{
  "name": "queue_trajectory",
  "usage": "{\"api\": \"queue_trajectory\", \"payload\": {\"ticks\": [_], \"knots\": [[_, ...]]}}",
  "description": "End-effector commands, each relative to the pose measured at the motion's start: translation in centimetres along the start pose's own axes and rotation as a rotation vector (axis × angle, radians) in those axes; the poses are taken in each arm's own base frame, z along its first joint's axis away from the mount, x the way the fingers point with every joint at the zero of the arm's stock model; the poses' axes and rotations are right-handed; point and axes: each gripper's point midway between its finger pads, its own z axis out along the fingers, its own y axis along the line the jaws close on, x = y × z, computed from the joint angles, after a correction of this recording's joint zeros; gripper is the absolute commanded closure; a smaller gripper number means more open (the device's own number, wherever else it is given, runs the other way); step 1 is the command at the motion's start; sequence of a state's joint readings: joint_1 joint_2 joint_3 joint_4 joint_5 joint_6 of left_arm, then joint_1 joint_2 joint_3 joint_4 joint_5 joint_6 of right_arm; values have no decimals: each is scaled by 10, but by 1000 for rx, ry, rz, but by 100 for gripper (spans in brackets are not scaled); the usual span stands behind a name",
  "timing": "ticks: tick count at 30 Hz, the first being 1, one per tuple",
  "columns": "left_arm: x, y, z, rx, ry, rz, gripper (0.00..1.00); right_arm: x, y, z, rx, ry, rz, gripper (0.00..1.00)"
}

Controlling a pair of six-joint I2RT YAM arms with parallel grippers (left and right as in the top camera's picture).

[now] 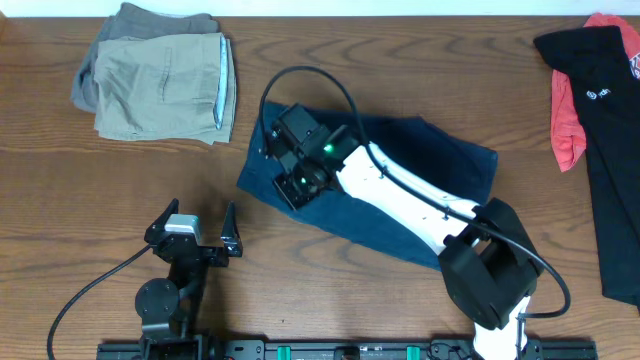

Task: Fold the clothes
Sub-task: 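Drag the shorts left and lay them flat at table center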

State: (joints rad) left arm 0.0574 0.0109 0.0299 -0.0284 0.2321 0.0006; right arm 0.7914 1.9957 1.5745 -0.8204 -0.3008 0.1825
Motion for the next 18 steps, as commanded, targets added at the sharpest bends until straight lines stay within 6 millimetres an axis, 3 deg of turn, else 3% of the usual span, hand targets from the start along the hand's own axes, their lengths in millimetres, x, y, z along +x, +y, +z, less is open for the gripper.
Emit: {"api": "queue_trajectory", "payload": {"ticks": [1, 3, 4, 6, 10, 13, 18], "knots": [[15, 2, 2, -4, 36, -1, 2, 3, 6, -27, -20, -12, 12, 68], [15, 2, 2, -5, 36, -1, 2, 6, -3, -41, 1, -12, 35, 61], [15, 2, 2, -5, 36, -1, 2, 5, -15, -52, 34, -26, 57, 50], [15, 2, 2, -5, 36, -1, 2, 4, -35, -67, 91, -51, 91, 2], [15, 2, 2, -5, 36, -1, 2, 14, -97, -110, 236, -88, 279, 1], [15, 2, 2, -5, 36, -1, 2, 43, -162, -143, 391, -62, 464, 1], [15, 2, 2, -5, 36, -1, 2, 96, -236, -173, 536, -6, 737, 1]]}}
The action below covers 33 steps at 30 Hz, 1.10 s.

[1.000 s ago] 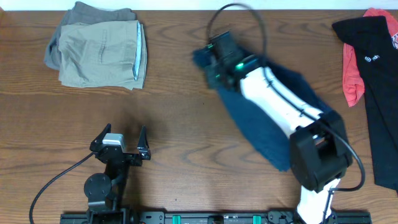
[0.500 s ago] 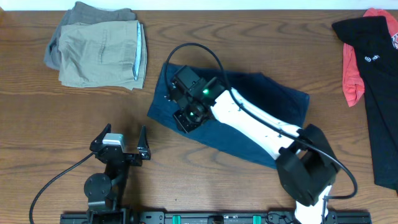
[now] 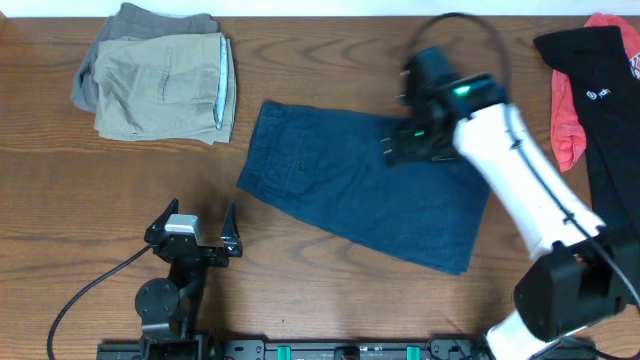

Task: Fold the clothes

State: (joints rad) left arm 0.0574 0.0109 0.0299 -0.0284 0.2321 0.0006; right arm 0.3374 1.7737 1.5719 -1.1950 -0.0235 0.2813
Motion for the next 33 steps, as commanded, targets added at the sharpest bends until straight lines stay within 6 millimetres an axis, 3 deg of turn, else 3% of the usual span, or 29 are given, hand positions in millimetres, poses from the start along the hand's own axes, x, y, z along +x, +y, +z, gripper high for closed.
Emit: {"api": "queue_trajectory", "payload": {"ticks": [1, 7, 10, 14, 23, 33], "knots": [[15, 2, 2, -5, 36, -1, 2, 1, -76, 3, 151, 13, 211, 1], [15, 2, 2, -5, 36, -1, 2, 17, -142, 30, 178, 46, 395, 1], [15, 2, 2, -5, 36, -1, 2, 23, -160, 48, 157, 39, 434, 1], [15, 2, 2, -5, 36, -1, 2, 32, -158, 69, 64, 51, 437, 5], [15, 2, 2, -5, 36, -1, 2, 57, -150, 99, 62, 89, 442, 7], [15, 2, 2, -4, 36, -1, 2, 79, -145, 116, 46, 129, 458, 9]]}}
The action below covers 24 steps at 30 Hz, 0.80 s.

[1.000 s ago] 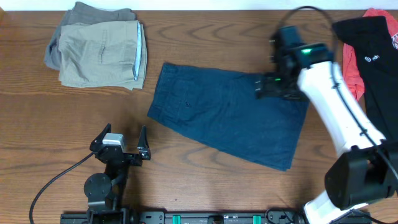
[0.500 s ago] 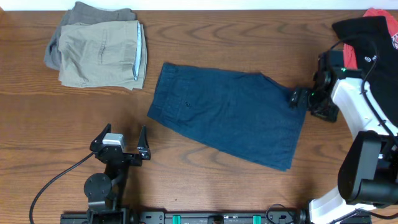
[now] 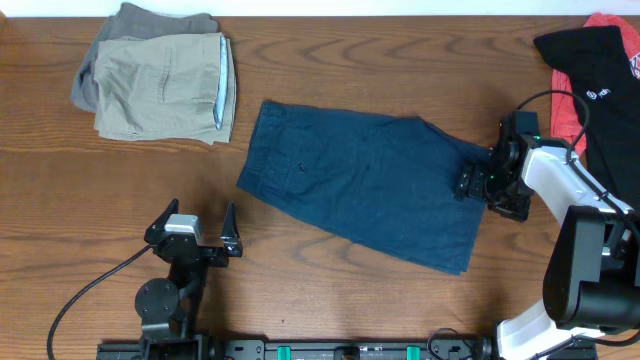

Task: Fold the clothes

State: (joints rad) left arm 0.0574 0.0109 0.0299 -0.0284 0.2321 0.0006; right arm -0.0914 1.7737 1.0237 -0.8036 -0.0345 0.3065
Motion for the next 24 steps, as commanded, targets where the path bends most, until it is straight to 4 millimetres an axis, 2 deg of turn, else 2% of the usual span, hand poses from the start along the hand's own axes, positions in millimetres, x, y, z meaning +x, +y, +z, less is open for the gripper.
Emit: {"api": "queue_trajectory", "payload": {"ticks": [1, 5, 9, 13, 15, 18, 21, 22, 24], "knots": [[15, 2, 2, -4, 36, -1, 2, 5, 7, 2, -25, 10, -2, 10], [15, 2, 2, -5, 36, -1, 2, 10, 8, 7, -24, 12, -9, 14], [15, 2, 2, -5, 36, -1, 2, 14, 12, 16, -48, 5, -12, 27], [15, 2, 2, -5, 36, -1, 2, 18, 12, 23, -54, 3, -16, 32], [15, 2, 2, -5, 36, -1, 2, 17, 12, 25, -57, -6, -16, 41], [15, 2, 2, -4, 36, -1, 2, 13, 14, 25, -64, -26, -17, 64], [15, 2, 2, -4, 36, -1, 2, 5, 16, 25, -75, -57, -8, 82], [15, 2, 2, -5, 36, -1, 2, 2, 17, 24, -80, -68, 0, 96], [15, 2, 2, -5, 36, -1, 2, -3, 19, 24, -87, -87, 10, 99]]}}
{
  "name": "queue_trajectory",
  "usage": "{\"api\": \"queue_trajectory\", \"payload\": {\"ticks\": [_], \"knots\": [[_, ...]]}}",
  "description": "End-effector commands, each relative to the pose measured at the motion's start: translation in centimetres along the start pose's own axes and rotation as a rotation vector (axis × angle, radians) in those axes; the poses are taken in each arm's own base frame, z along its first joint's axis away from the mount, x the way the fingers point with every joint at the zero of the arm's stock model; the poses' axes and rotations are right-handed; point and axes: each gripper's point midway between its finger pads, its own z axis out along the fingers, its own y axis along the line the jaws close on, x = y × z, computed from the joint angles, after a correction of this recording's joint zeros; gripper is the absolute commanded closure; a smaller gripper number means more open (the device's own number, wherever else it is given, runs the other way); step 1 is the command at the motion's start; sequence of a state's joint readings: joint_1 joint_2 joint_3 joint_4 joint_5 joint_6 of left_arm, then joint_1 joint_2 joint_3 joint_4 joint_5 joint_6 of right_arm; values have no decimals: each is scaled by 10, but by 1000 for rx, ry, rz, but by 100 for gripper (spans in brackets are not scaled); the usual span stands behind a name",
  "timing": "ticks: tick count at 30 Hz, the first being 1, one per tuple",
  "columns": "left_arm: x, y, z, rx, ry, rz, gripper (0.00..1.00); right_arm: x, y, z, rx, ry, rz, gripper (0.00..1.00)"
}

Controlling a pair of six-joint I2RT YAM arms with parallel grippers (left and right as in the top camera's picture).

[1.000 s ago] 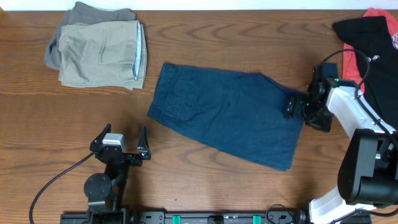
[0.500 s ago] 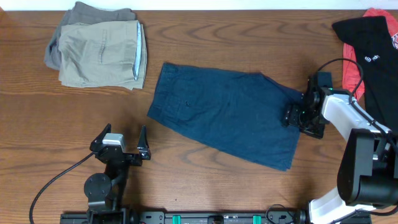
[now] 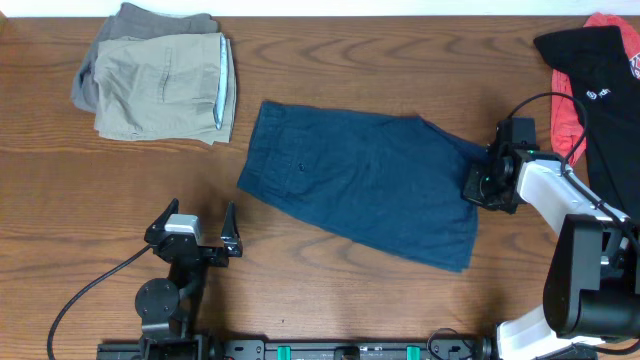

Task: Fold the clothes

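A pair of dark blue shorts (image 3: 360, 190) lies spread flat in the middle of the table, waistband to the left and leg hems to the right. My right gripper (image 3: 476, 187) is low at the right-hand hem, its fingers touching or just over the cloth edge. From above I cannot make out whether the jaws are closed on the fabric. My left gripper (image 3: 196, 226) rests near the front edge, left of the shorts and apart from them. It is open and holds nothing.
A folded stack of khaki and grey shorts (image 3: 160, 80) lies at the back left. A black garment (image 3: 605, 120) over a red one (image 3: 566, 125) lies at the right edge, just behind my right arm.
My right gripper has shifted slightly right and back at the shorts' right hem. The shorts lie as before, and my left arm has not moved.
My right gripper was first over the waistband at the left end of the blue shorts. Then it was above their upper right part. After that it was down at the right hem, where it still is. My left gripper stayed open at rest throughout.
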State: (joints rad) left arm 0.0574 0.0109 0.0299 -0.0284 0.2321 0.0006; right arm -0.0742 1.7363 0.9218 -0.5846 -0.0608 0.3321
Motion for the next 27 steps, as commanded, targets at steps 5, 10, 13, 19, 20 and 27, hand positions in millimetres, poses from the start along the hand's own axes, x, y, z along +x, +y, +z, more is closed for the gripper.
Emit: {"api": "queue_trajectory", "payload": {"ticks": [5, 10, 13, 19, 20, 27], "knots": [[15, 2, 2, -5, 36, -1, 2, 2, 8, 13, -31, -4, 9, 99], [15, 2, 2, -5, 36, -1, 2, -17, 11, 12, -44, -78, 8, 99], [15, 2, 2, -5, 36, -1, 2, -32, 8, 8, -33, -132, 16, 99], [15, 2, 2, -5, 36, -1, 2, -75, 1, -15, 4, -244, 45, 99], [15, 2, 2, -5, 36, -1, 2, -84, 1, -22, 3, -260, 48, 99], [15, 2, 2, -5, 36, -1, 2, -138, 10, -85, 5, -351, 49, 99]]}}
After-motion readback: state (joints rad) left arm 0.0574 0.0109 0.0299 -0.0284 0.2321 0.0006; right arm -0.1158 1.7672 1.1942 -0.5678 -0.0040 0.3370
